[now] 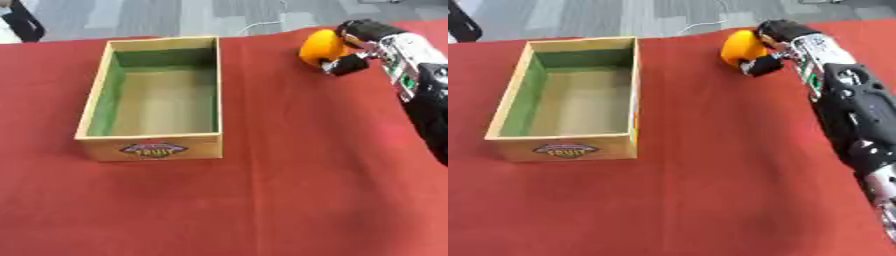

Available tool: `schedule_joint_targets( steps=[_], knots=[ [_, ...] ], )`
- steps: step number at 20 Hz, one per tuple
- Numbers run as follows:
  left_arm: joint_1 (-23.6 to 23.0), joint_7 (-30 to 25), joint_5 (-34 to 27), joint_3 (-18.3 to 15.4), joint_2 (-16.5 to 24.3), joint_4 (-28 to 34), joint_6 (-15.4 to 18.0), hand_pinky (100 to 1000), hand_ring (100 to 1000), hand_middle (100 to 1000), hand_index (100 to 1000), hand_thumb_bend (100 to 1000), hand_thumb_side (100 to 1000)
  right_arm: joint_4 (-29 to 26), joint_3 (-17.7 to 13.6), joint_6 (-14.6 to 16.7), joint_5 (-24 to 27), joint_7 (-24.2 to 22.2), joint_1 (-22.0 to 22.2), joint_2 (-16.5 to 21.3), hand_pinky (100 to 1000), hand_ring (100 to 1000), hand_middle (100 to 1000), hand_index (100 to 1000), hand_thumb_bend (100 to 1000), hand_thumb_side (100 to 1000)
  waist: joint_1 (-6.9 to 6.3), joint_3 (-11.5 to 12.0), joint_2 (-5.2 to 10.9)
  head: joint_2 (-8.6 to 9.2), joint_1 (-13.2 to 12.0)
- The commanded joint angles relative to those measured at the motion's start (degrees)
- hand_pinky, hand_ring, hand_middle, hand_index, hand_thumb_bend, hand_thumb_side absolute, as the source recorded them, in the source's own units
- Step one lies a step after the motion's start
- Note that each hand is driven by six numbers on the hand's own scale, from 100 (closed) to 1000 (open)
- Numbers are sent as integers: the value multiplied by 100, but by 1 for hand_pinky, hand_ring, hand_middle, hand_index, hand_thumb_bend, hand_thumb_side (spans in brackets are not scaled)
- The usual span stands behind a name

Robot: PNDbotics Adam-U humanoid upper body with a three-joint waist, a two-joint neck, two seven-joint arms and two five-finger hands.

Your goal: Pick up objects on the table and place them in the box.

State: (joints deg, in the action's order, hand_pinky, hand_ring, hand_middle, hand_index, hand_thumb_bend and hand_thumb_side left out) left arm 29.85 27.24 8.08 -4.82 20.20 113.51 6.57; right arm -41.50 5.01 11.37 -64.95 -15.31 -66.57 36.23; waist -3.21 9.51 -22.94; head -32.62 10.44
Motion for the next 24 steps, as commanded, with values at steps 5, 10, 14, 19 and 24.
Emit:
schedule_joint_targets(
  steps=[5, 10, 14, 19, 24],
  knots=[
    [51, -16, 32, -15, 120, 108, -5, 608, 659, 722, 873, 150, 956, -229, 17, -75, 83, 404, -153, 109, 667, 744, 589, 661, 100, 187, 34, 13, 201, -56, -27],
    [49, -34, 49, -11, 112, 108, -8, 609, 659, 723, 874, 149, 953, -497, 21, -159, 618, 369, -149, 169, 663, 731, 577, 672, 100, 124, 51, 14, 261, -90, -45],
    [48, -43, 63, -6, 106, 108, -2, 610, 660, 723, 874, 148, 952, -956, 72, -330, 1249, 376, -83, 274, 626, 689, 514, 624, 100, 123, 64, 20, 324, -119, -53],
    [38, -54, 81, 0, 104, 108, 2, 611, 662, 723, 874, 147, 950, -1824, 273, -704, 1982, 355, 92, 497, 609, 665, 483, 577, 100, 157, 85, 30, 424, -219, -80],
    [20, -66, 98, 12, 106, 108, 1, 611, 664, 724, 874, 147, 949, -2769, 654, -1062, 2627, 77, 287, 666, 614, 665, 483, 574, 100, 166, 97, 32, 527, -376, -151]
  ],
)
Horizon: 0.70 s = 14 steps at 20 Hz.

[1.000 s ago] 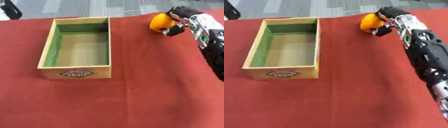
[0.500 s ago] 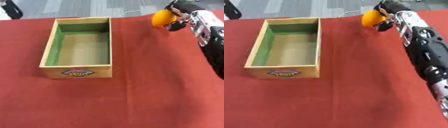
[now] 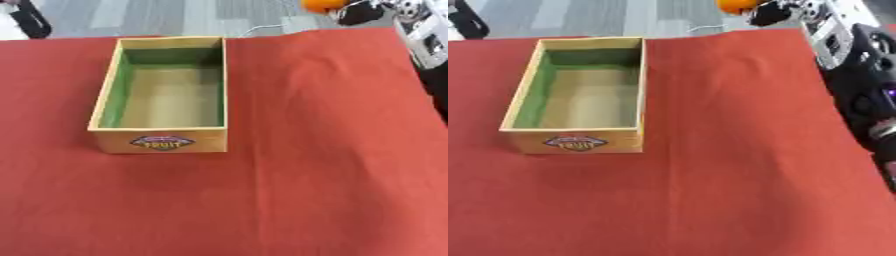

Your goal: Pick up objects on the table and place them in the box.

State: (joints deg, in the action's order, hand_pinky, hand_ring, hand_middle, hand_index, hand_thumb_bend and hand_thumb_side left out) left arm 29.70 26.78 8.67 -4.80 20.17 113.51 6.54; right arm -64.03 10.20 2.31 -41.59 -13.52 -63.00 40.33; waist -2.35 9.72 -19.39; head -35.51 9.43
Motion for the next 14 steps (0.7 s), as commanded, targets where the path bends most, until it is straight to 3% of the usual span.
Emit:
schedule_joint_targets(
  steps=[1, 8, 14],
  knots=[
    [36, -24, 42, 15, 107, 108, 5, 612, 664, 724, 874, 149, 949, -699, 230, -214, 378, -176, -43, 269, 615, 665, 485, 575, 100, 166, 12, 15, 191, -118, -66],
    [48, -63, 52, 48, 86, 108, 13, 612, 666, 724, 874, 150, 948, -1696, 832, -547, 580, -534, -90, 11, 622, 671, 500, 584, 100, 190, 35, 70, 303, -281, -57],
    [85, -89, 57, 71, 66, 108, 38, 613, 668, 725, 874, 155, 948, -1571, 1121, -665, 406, -618, -236, -567, 622, 672, 495, 579, 100, 213, 67, 146, 353, -355, 14]
  ],
)
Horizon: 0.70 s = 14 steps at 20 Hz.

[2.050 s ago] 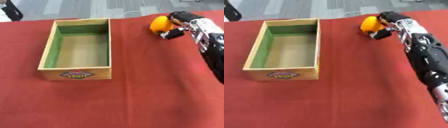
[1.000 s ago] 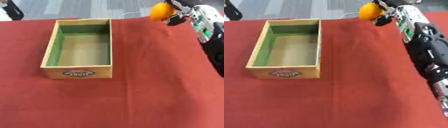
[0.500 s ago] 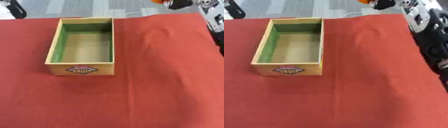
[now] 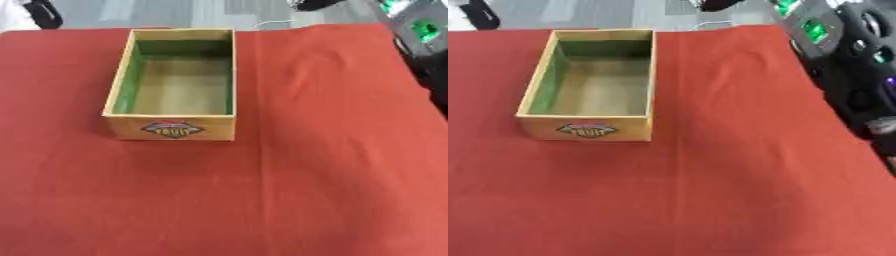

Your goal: Pick up objects on the table and place them in the box.

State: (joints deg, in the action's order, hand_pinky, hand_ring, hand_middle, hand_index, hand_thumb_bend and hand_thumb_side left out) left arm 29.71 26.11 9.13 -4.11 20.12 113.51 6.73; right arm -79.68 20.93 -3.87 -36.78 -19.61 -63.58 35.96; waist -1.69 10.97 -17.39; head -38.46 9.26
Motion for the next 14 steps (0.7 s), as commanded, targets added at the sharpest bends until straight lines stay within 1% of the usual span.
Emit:
schedule_joint_targets(
  steps=[1, 4, 6, 10, 14],
  knots=[
    [90, -24, 12, 4, 69, 108, 25, 614, 668, 725, 874, 156, 948, 62, 81, -52, -110, -12, -192, -212, 622, 671, 495, 579, 100, 215, 8, 32, 157, -74, 38],
    [116, -30, 25, 9, 59, 108, 42, 614, 668, 725, 874, 145, 960, 325, 159, -66, -197, -2, -202, -450, 622, 670, 496, 579, 100, 225, 34, 77, 156, -104, 42],
    [122, -27, 29, 9, 56, 108, 53, 614, 668, 725, 874, 157, 948, 466, 207, -41, -249, 4, -187, -570, 622, 670, 497, 579, 100, 228, 51, 101, 149, -104, 33],
    [125, -16, 24, 2, 47, 108, 68, 613, 668, 725, 874, 157, 948, 638, 294, 24, -320, -20, -138, -708, 623, 672, 501, 580, 100, 231, 85, 120, 131, -87, 50],
    [127, -8, 19, -4, 39, 108, 75, 613, 667, 724, 873, 158, 948, 768, 382, 69, -341, -107, -87, -780, 632, 688, 519, 606, 100, 227, 113, 128, 112, -75, 109]
  ],
)
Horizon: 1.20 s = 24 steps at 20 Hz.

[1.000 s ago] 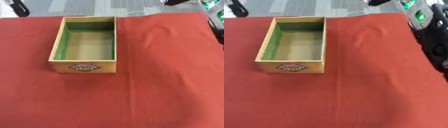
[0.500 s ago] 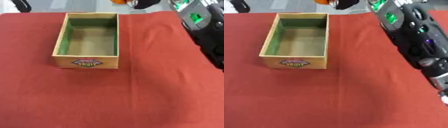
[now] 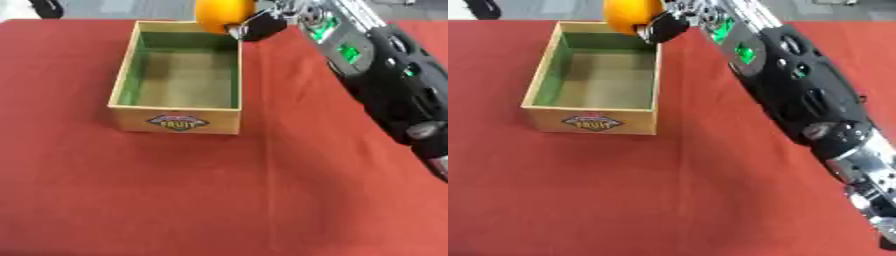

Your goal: Pick up objects on the table and place them in the box.

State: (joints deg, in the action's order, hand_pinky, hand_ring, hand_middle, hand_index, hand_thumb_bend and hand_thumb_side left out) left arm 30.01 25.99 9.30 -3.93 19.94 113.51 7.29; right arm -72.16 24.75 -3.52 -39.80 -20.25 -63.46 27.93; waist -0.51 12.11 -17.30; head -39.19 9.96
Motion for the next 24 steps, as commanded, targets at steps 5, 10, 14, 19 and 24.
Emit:
schedule_joint_targets(
  steps=[5, 10, 14, 19, 24],
  knots=[
    [99, 13, -7, -20, 46, 108, 17, 612, 666, 724, 873, 155, 948, 185, 67, 108, -70, -242, -110, -117, 662, 731, 568, 686, 100, 219, 11, 35, 92, 2, 109],
    [99, 12, -13, -18, 43, 108, 12, 612, 665, 724, 873, 156, 947, 488, 40, 213, -216, -521, -207, -320, 713, 788, 678, 793, 100, 203, 8, 65, 86, 25, 168],
    [109, 7, -18, -12, 39, 108, 11, 611, 665, 724, 873, 158, 949, 776, 25, 404, -347, -907, -316, -469, 736, 815, 739, 846, 100, 236, 17, 73, 80, 26, 199],
    [123, 2, -26, -4, 30, 108, 12, 611, 664, 723, 873, 158, 948, 1115, -54, 614, -659, -1144, -426, -662, 761, 842, 785, 901, 100, 277, 25, 97, 72, 33, 234],
    [145, -5, -32, 5, 17, 108, 19, 611, 664, 722, 873, 158, 948, 1624, -246, 744, -1136, -1098, -518, -899, 775, 857, 810, 926, 100, 343, 32, 130, 63, 50, 273]
  ],
)
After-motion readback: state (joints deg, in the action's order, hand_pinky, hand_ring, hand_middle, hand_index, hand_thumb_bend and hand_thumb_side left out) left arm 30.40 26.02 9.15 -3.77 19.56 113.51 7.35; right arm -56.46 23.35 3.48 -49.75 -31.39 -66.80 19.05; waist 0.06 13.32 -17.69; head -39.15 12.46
